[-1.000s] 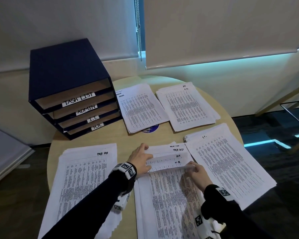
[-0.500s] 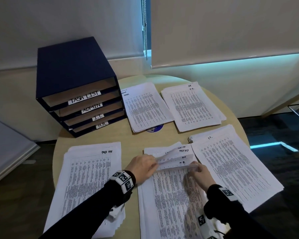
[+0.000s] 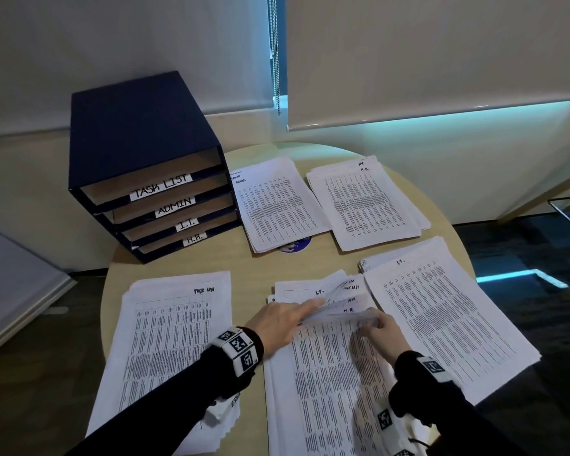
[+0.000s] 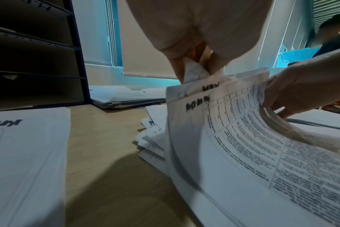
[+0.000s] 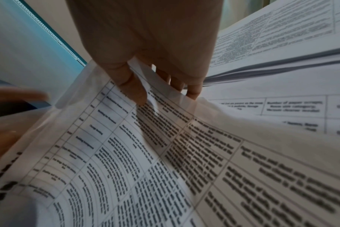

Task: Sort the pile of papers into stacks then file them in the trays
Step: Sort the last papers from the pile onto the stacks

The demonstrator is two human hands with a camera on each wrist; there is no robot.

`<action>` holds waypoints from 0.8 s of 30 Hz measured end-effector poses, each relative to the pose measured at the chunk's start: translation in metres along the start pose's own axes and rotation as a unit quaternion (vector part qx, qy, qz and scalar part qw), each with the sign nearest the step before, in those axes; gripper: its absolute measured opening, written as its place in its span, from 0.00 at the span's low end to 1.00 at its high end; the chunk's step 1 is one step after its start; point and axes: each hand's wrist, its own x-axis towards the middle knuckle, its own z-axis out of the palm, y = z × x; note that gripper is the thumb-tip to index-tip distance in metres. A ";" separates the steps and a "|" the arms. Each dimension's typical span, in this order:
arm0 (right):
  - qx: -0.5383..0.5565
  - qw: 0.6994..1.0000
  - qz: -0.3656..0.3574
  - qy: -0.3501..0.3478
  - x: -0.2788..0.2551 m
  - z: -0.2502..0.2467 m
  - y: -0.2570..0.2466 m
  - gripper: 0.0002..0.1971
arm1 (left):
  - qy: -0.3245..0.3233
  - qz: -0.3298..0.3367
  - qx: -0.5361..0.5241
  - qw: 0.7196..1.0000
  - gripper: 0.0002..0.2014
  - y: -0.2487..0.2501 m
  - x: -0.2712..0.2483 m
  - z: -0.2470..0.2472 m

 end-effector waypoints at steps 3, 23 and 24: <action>0.002 1.000 -0.012 0.003 0.000 -0.001 0.000 0.05 | -0.026 -0.023 0.007 0.999 0.30 0.007 -0.004 -0.003; 0.004 1.000 -0.016 -0.004 -0.002 0.003 -0.002 0.09 | 0.141 -0.074 -0.061 0.985 0.10 0.001 -0.003 0.020; 0.004 1.000 -0.014 -0.004 -0.001 0.004 -0.001 0.08 | 0.136 -0.047 -0.040 0.989 0.11 0.004 -0.007 0.022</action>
